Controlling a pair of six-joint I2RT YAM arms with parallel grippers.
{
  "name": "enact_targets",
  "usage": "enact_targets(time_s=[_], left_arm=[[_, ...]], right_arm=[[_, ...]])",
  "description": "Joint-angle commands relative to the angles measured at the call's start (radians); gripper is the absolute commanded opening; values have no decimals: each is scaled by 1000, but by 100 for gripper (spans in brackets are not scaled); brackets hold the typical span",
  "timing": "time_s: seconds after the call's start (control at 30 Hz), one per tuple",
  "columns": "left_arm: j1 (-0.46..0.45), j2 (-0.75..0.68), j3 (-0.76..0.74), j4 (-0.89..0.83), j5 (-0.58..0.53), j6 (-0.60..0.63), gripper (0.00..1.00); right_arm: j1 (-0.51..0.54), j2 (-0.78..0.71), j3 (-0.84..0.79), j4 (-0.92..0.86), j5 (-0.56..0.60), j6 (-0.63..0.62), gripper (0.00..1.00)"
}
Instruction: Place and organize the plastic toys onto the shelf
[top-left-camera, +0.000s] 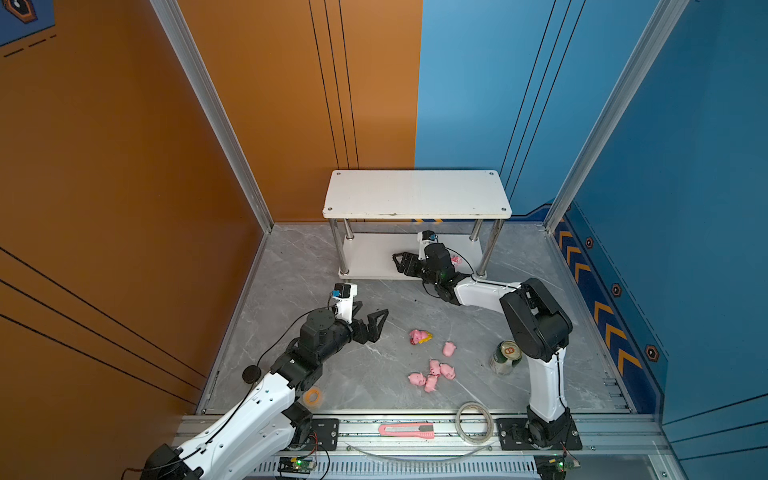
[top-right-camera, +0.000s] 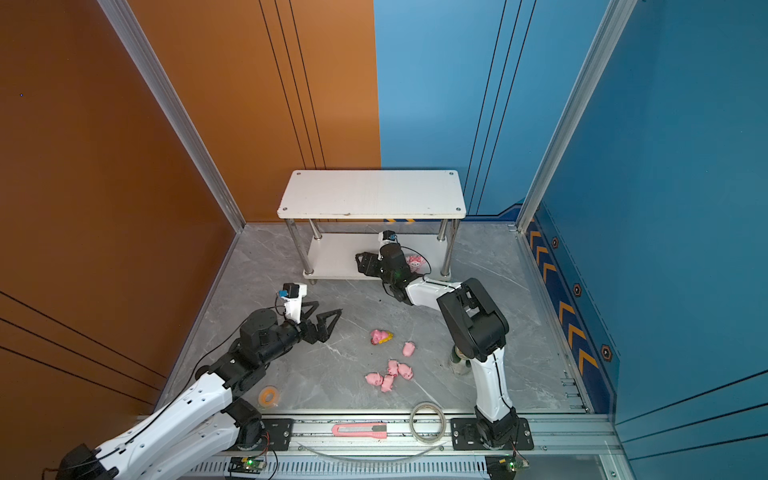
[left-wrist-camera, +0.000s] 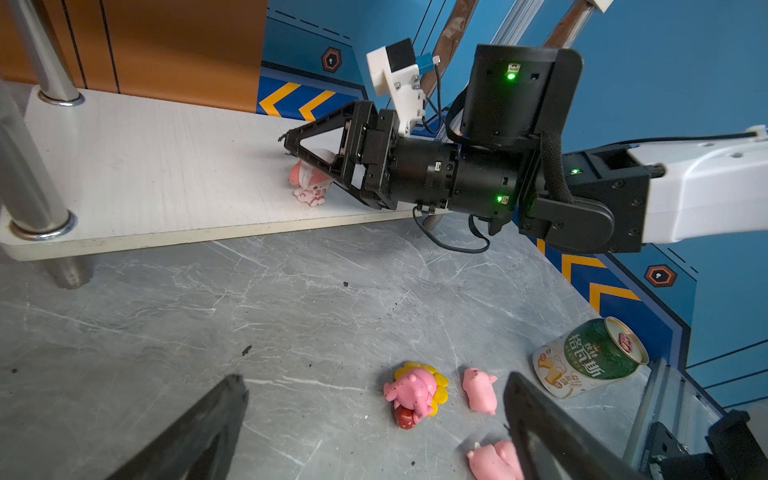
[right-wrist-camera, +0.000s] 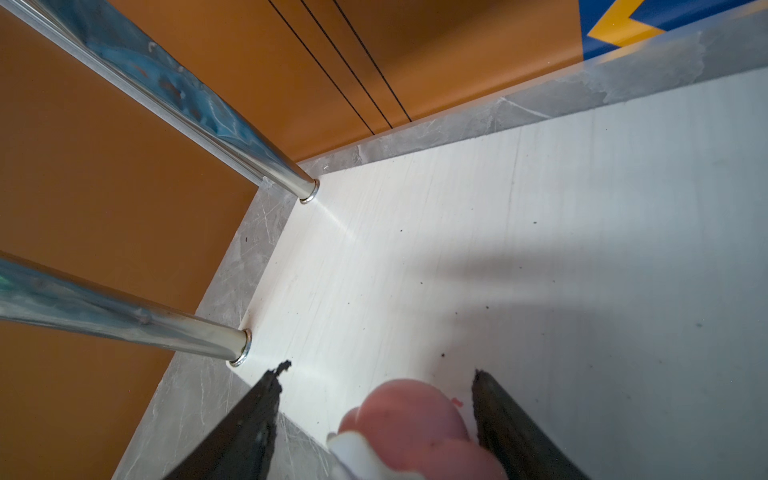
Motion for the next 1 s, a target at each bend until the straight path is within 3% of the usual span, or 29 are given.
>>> enact_targets(time_s=[0.0,0.4,0.7,0.8,0.97], left_arm=[[9,-5,0,2,16,7,97],[3,-16,-2,-6,10,5,98],[3,25,35,-118,-109,12,98],[7,68,41,-105,-104,3,99],[9,127,54,-99,-102,-2,93]], right_arm=[[5,-49,-7,-26,32,-15,75],[9,-65,-32,-43,59,-17,76],[90,-215,-154,-154,110,-74,72],[111,-251,-193,-204,123,-88,62],[177,-273,-222,-286,122,-96,26]])
